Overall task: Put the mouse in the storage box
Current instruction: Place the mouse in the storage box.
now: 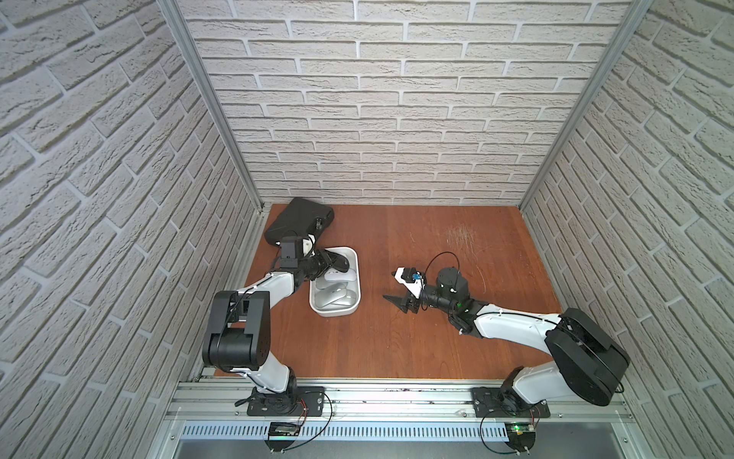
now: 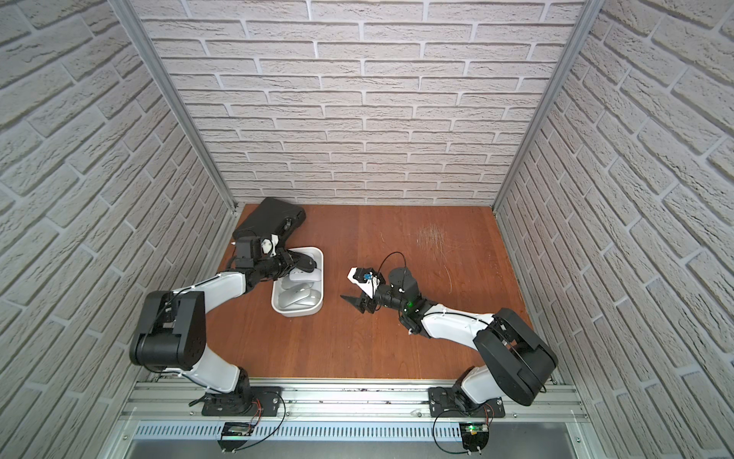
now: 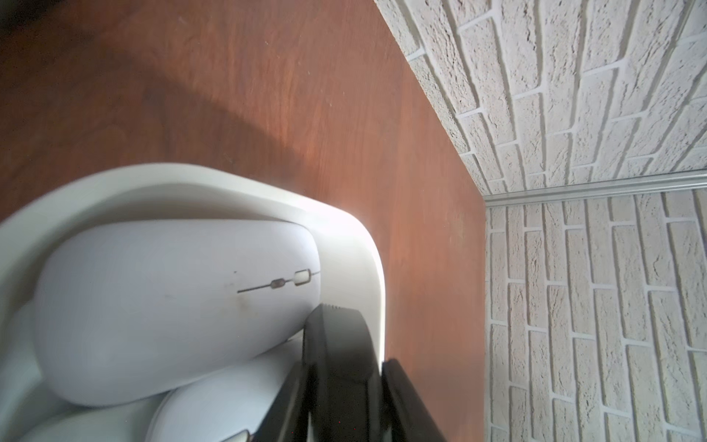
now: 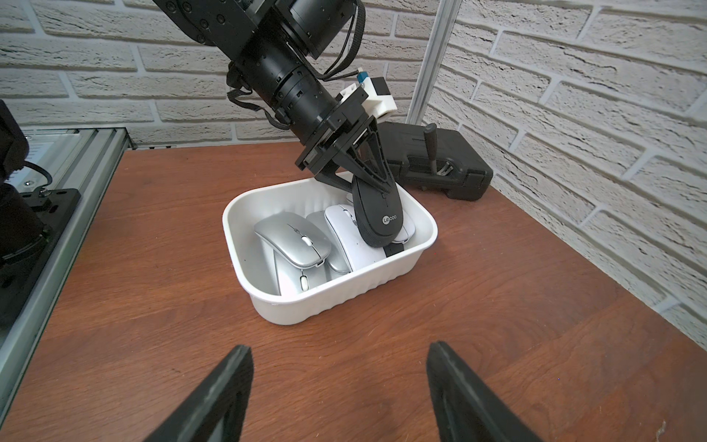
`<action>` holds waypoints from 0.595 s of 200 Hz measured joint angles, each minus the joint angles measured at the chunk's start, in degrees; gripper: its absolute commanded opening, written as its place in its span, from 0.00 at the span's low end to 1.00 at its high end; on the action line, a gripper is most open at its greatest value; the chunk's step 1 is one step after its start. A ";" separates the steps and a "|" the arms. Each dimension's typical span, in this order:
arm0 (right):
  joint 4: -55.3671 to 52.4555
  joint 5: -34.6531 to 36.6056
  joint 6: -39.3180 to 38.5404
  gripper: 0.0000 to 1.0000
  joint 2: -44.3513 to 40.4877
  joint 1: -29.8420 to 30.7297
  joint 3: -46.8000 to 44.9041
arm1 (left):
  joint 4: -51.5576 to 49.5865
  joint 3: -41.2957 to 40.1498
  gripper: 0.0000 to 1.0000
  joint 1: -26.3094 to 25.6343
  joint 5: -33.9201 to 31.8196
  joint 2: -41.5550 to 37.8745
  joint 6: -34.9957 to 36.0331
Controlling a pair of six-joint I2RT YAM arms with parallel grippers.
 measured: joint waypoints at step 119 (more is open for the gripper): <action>0.04 1.25 1.14 0.76 -0.20 -0.04 -0.07 | -16.44 1.62 0.76 -0.15 -19.17 -12.72 7.93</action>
